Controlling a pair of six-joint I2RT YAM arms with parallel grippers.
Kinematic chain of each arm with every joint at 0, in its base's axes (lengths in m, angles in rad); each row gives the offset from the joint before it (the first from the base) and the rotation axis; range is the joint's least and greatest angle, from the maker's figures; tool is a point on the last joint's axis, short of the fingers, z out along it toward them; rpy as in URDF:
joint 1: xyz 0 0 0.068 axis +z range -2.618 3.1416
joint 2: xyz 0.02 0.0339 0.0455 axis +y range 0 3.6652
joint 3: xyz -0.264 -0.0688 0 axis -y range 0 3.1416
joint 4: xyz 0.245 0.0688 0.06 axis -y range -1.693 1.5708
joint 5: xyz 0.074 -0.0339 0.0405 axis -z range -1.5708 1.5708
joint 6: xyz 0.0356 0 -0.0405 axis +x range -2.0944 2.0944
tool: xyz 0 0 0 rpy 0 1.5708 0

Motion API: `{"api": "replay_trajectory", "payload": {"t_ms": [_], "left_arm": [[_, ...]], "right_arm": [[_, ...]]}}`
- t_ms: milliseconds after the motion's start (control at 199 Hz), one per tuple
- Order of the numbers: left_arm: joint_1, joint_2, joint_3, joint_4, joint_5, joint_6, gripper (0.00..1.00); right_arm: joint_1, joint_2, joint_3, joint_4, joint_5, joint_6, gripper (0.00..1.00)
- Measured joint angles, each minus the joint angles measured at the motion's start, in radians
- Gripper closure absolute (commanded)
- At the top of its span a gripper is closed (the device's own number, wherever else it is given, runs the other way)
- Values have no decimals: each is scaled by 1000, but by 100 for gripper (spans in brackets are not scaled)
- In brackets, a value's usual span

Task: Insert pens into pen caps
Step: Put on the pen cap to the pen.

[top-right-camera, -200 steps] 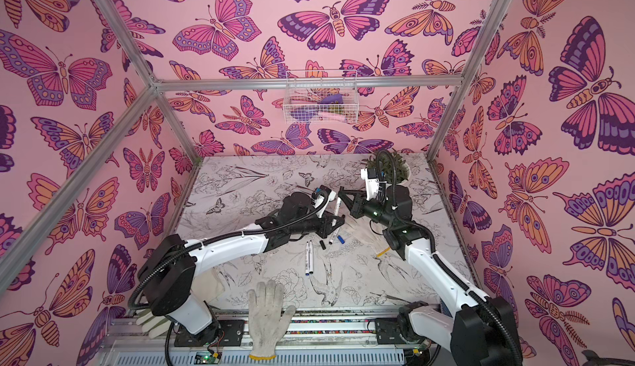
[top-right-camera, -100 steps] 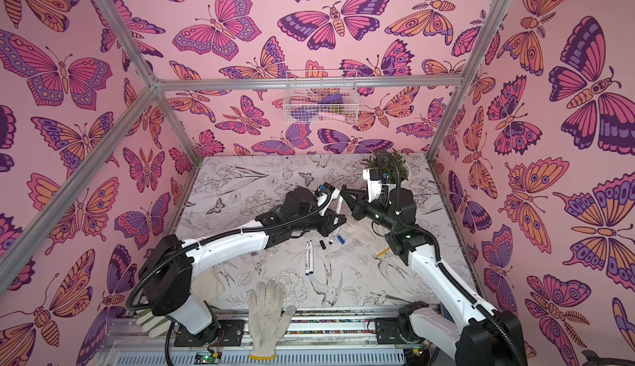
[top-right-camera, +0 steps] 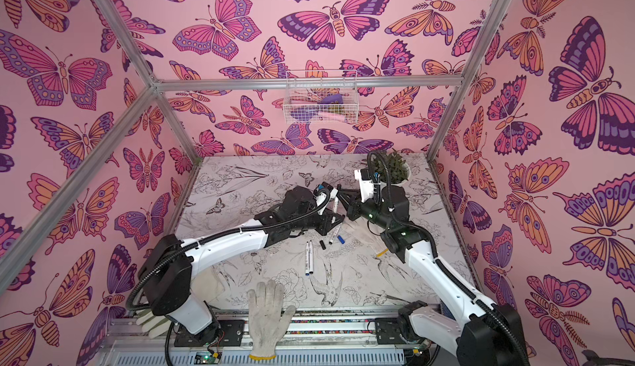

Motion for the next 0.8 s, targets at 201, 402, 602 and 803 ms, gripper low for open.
{"api": "replay_trajectory", "payload": {"t_ms": [201,402,602,803], "left_arm": [[-1,-3,-61,30,13,8,100],[-13,-25,-116,51,6,10,100],[-13,-48,-120,48,-10,15,100],[-13,-50,-120,46,-13,21,100]], "right_arm": [[4,-2,-24,-36,13,29,100],[-21,-19,-76,-27,-31,100,100],[-24,-21,-75,-9,-37,118,100],[-27,-19,-71,-7,-45,127,100]]}}
